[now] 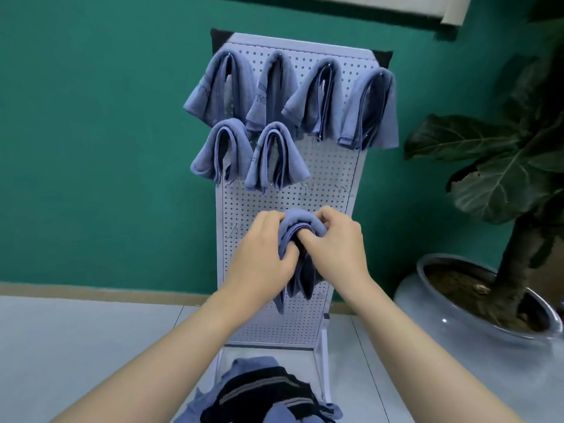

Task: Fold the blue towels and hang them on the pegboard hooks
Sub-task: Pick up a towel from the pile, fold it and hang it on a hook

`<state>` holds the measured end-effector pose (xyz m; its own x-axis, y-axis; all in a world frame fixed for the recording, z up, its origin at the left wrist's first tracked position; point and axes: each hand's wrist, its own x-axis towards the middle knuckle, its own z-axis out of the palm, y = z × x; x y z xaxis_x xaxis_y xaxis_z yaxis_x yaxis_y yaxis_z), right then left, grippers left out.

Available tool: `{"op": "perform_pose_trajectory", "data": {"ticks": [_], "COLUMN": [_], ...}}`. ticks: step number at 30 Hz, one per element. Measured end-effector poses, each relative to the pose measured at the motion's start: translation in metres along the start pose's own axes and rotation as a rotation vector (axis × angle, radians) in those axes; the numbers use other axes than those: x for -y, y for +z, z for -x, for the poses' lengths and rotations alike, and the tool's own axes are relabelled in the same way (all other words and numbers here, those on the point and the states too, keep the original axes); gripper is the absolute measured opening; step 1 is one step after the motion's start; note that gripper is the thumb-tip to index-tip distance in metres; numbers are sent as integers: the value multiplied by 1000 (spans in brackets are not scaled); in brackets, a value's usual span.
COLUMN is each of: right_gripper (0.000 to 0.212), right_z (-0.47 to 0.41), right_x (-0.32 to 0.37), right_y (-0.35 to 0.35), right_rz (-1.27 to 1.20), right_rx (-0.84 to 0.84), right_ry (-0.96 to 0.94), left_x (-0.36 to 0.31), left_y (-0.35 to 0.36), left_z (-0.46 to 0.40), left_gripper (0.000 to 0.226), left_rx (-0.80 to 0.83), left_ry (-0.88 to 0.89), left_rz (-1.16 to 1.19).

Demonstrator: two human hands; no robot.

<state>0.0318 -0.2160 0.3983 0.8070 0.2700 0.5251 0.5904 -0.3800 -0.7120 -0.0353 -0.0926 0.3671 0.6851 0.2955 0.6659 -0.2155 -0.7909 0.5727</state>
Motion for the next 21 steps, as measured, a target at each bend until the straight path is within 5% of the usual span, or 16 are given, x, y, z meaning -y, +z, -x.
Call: {"op": "perform_pose_trajectory", "data": {"ticks": [11, 16, 21], "right_gripper": [7, 20, 8], "right_z": [-95, -144, -178], "right_x": [16, 20, 14], "right_y": [-58, -69, -64], "right_rz": [297, 244, 259], "right_rx": [-137, -151, -167], "right_ry": [-245, -265, -302], "left_x": [-38, -50, -59], "left_y": [9, 14, 19], "left_z": [-123, -166, -198], "left_gripper": [24, 20, 16], "left_rx": [-156, -151, -200], "left_ry": [93, 34, -70], "left_rz": [66, 35, -50]}}
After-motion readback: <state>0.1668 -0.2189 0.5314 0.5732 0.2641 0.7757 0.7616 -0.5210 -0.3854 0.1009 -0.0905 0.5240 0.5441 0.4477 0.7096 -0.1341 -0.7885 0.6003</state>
